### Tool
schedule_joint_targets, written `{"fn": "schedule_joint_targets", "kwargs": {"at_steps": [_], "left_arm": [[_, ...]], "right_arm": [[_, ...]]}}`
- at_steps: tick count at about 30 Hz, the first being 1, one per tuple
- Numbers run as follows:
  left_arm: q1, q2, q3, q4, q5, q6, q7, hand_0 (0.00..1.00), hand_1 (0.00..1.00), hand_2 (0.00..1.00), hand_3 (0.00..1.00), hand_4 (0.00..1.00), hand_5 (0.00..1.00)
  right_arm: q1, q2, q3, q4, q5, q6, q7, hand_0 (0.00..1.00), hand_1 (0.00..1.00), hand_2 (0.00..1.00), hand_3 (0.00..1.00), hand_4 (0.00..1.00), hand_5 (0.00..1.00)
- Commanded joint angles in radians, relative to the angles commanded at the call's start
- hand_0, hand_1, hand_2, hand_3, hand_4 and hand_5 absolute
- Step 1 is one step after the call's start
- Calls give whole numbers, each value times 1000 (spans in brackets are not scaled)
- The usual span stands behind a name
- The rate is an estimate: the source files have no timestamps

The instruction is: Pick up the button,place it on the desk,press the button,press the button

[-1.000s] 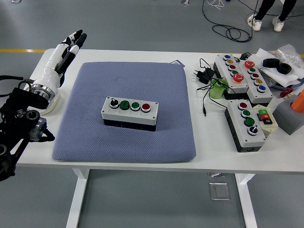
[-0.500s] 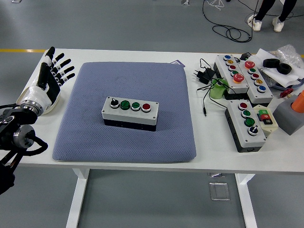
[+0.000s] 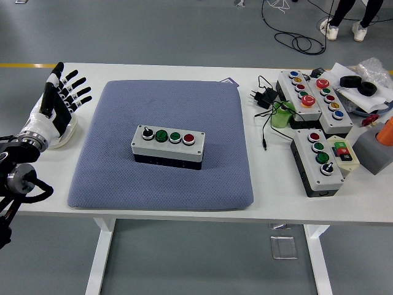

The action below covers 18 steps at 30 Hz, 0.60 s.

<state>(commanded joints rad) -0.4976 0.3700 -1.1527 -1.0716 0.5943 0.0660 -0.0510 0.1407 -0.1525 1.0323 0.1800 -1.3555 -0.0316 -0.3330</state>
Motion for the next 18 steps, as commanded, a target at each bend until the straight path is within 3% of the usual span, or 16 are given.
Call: {"fn": "schedule_joint_targets", "kwargs": {"at_steps": [18], "left_arm": [[9,11,-3,-27,12,-17,10,795,825,888,904,765,998]], "right_arm": [[9,2,-10,0,8,2,0,660,638,661,575,353,224]]}}
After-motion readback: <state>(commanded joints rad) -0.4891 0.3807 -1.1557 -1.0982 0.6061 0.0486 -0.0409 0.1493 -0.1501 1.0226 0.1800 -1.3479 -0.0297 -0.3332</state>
